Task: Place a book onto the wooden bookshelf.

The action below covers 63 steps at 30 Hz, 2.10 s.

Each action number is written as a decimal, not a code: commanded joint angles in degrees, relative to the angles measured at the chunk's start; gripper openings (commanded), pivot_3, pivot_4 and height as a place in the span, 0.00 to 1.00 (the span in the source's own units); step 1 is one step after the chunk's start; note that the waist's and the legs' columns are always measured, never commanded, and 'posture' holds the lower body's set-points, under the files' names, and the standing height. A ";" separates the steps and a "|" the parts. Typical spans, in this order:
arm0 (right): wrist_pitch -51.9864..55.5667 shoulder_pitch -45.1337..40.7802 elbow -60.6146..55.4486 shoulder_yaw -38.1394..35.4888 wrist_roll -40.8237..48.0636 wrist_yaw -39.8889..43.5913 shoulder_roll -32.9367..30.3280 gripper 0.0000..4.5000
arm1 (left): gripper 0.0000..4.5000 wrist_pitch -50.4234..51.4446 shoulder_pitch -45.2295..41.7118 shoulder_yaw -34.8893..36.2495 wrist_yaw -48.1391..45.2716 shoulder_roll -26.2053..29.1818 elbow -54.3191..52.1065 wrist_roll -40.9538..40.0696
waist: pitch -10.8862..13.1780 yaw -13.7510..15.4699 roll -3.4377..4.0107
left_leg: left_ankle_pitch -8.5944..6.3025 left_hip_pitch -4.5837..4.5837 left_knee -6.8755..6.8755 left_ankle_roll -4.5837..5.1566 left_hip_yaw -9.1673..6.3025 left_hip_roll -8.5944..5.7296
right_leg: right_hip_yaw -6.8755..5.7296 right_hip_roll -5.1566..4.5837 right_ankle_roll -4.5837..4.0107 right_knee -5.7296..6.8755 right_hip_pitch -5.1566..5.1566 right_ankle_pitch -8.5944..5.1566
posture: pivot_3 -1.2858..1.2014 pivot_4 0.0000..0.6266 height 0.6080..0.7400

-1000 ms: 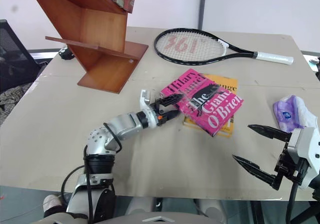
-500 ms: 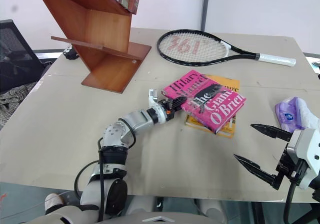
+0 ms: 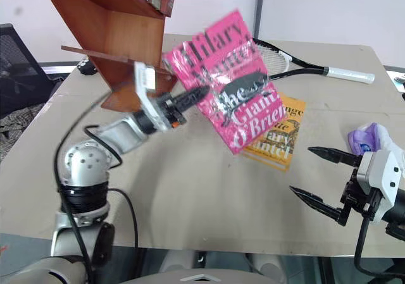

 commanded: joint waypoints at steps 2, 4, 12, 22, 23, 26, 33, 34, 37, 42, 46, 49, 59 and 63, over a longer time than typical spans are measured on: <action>0.17 -8.74 2.28 -0.37 7.51 -3.73 0.46 1.00 | 0.04 -23.84 -5.83 -2.16 -12.75 10.99 -2.57 24.17 | 0.07 -0.11 -0.01 | 0.00 0.02 -0.11 0.00 0.02 0.01 | 0.01 0.01 0.00 -0.04 -0.02 0.01 | 0.52 0.24 1.00; 1.06 -12.62 3.03 -0.34 11.68 -6.36 1.45 1.00 | 0.04 -30.66 -7.93 -1.03 -15.40 13.09 -0.46 28.75 | 0.08 0.02 -0.02 | 0.00 0.02 -0.22 0.00 0.02 0.03 | 0.01 0.02 0.00 -0.10 -0.02 0.01 | 0.52 0.24 1.00; 1.88 -21.43 5.58 1.81 15.68 -10.28 1.45 1.00 | 0.04 -58.13 -16.53 -0.42 -26.26 26.19 15.07 47.85 | 0.28 0.12 -0.14 | 0.00 -0.13 -0.53 0.01 0.00 0.05 | -0.04 0.02 0.22 -0.28 -0.17 0.13 | 0.52 0.24 1.00; 1.19 -25.39 7.74 6.02 14.36 -9.81 1.33 1.00 | 0.04 -59.28 -25.05 -2.60 -35.55 38.25 26.61 55.86 | 0.43 0.02 -0.06 | 0.00 -0.19 -0.56 0.02 0.06 0.09 | -0.03 0.02 0.24 -0.19 -0.30 0.13 | 0.52 0.24 1.00; 1.00 -25.51 7.85 6.13 14.23 -9.80 1.42 1.00 | 0.04 -59.38 -25.57 -2.65 -35.86 39.18 27.53 56.87 | 0.43 -0.01 -0.06 | 0.00 -0.20 -0.55 0.02 0.07 0.09 | -0.02 0.02 0.24 -0.20 -0.31 0.13 | 0.52 0.24 1.00; 0.36 -25.70 8.40 6.48 13.57 -9.56 1.86 1.00 | 0.04 -61.24 -26.81 -3.88 -37.34 42.60 31.54 61.03 | 0.44 -0.15 -0.05 | 0.01 -0.18 -0.55 0.03 0.06 0.11 | -0.03 0.05 0.24 -0.12 -0.33 0.13 | 0.52 0.24 1.00; -0.86 -26.00 9.28 6.85 12.08 -8.77 2.63 1.00 | 0.04 -60.11 -30.52 -8.42 -42.26 43.45 34.94 65.89 | 0.46 0.04 -0.06 | 0.01 -0.19 -0.46 0.03 0.06 0.12 | -0.03 0.07 0.24 0.00 -0.35 0.12 | 0.52 0.24 1.00; -1.09 -26.03 9.48 6.81 11.92 -8.56 2.68 1.00 | 0.04 -60.90 -30.81 -9.36 -42.73 43.23 36.07 66.98 | 0.45 0.01 -0.06 | 0.01 -0.19 -0.45 0.03 0.08 0.12 | -0.02 0.06 0.24 0.01 -0.35 0.13 | 0.52 0.24 1.00; -1.55 -26.12 9.44 6.50 11.75 -8.54 2.81 1.00 | 0.04 -63.78 -33.14 -11.87 -41.40 41.12 41.18 70.54 | 0.46 -0.04 -0.05 | 0.01 -0.15 -0.44 0.03 0.09 0.12 | -0.02 0.07 0.24 0.08 -0.35 0.13 | 0.52 0.24 1.00; -2.99 -24.99 7.47 5.17 10.21 -10.19 3.37 1.00 | 0.04 -72.30 -36.64 -16.44 -40.68 36.58 54.54 74.96 | 0.42 -0.01 0.01 | 0.01 -0.10 -0.22 0.03 0.05 0.11 | -0.02 0.10 0.24 0.47 -0.35 0.12 | 0.52 0.24 1.00; -2.94 -23.25 5.34 3.83 10.68 -11.51 3.33 1.00 | 0.04 -74.85 -38.78 -18.73 -41.10 35.43 60.56 77.76 | 0.36 0.04 0.10 | 0.03 0.08 -0.07 0.05 0.10 0.16 | -0.04 0.12 0.41 0.87 -0.33 -0.02 | 0.52 0.24 1.00; -3.19 -22.12 4.43 3.39 10.76 -12.18 3.46 1.00 | 0.04 -75.40 -39.84 -19.38 -42.21 34.34 62.98 77.79 | 0.28 -0.21 0.24 | 0.04 0.22 0.04 0.05 0.10 0.18 | -0.02 0.14 0.23 0.94 -0.20 -0.07 | 0.52 0.24 1.00; -3.54 -20.63 4.25 3.08 11.63 -11.75 3.31 1.00 | 0.64 -73.15 -40.41 -15.92 -44.89 36.02 62.77 74.40 | 0.29 -0.54 0.18 | 0.05 0.32 0.20 0.07 0.21 0.30 | 0.04 0.18 0.18 0.90 -0.03 0.00 | 0.52 0.24 1.00; -3.32 -21.94 5.14 3.61 11.82 -11.53 2.92 1.00 | 0.99 -63.76 -35.65 -10.07 -55.21 37.30 53.05 61.29 | 0.31 -0.64 0.11 | 0.02 -0.29 0.25 0.05 0.22 0.30 | 0.02 0.14 0.25 0.81 -0.46 0.17 | 0.52 0.24 1.00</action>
